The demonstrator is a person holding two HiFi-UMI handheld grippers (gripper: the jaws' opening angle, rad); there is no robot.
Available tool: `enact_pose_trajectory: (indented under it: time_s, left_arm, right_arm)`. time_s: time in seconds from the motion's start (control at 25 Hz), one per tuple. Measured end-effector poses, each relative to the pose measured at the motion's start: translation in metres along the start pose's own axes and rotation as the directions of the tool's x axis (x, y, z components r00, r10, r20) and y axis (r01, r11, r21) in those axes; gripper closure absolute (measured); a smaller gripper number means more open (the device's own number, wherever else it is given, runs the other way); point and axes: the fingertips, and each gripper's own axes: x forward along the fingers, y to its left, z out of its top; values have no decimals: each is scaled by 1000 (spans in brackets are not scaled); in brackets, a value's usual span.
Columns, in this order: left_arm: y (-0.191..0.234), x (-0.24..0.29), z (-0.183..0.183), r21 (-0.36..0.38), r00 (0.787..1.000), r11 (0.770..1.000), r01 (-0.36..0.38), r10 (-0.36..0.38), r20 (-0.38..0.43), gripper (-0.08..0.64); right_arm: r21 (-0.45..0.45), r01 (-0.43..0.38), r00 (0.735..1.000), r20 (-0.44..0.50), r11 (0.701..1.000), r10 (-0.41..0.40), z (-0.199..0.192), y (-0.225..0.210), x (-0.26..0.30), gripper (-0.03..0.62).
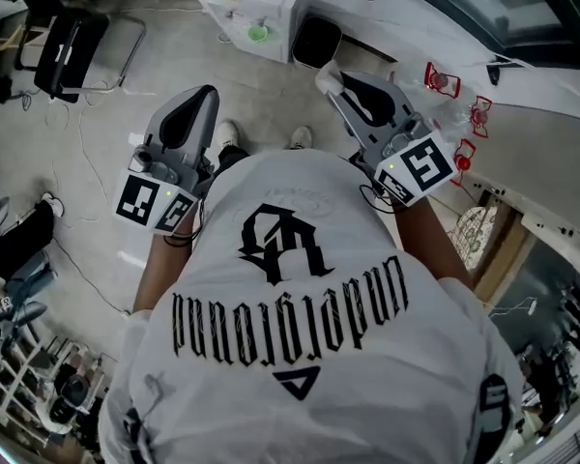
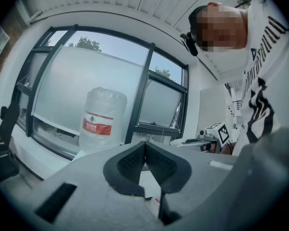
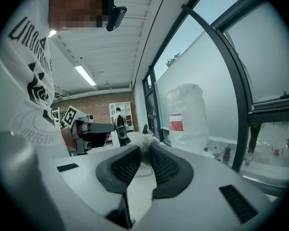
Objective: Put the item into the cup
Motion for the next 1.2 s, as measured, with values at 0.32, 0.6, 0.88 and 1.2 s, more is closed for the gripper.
enact_pose_trajectory:
  time_s: [0.32, 0.6, 0.88, 1.2]
  left_arm:
    - [41, 0, 17, 17, 992, 992, 125, -124, -21, 545]
    - [99, -19, 31, -13, 981, 981, 191, -191, -8, 545]
    - [145, -37, 37, -14, 964, 964, 265, -265, -18, 545]
    - [175, -54, 40, -9, 937, 937, 348, -348, -39, 545]
  right_arm:
    - [-2, 142, 989, -31, 990, -142, 0, 3, 25, 523]
    - [-1, 231, 972, -32, 973, -231, 9, 22, 69, 523]
    - [7, 308, 951, -30, 951, -308, 12, 49, 110, 523]
    - [16, 376, 926, -38, 926, -375, 14, 75, 143, 523]
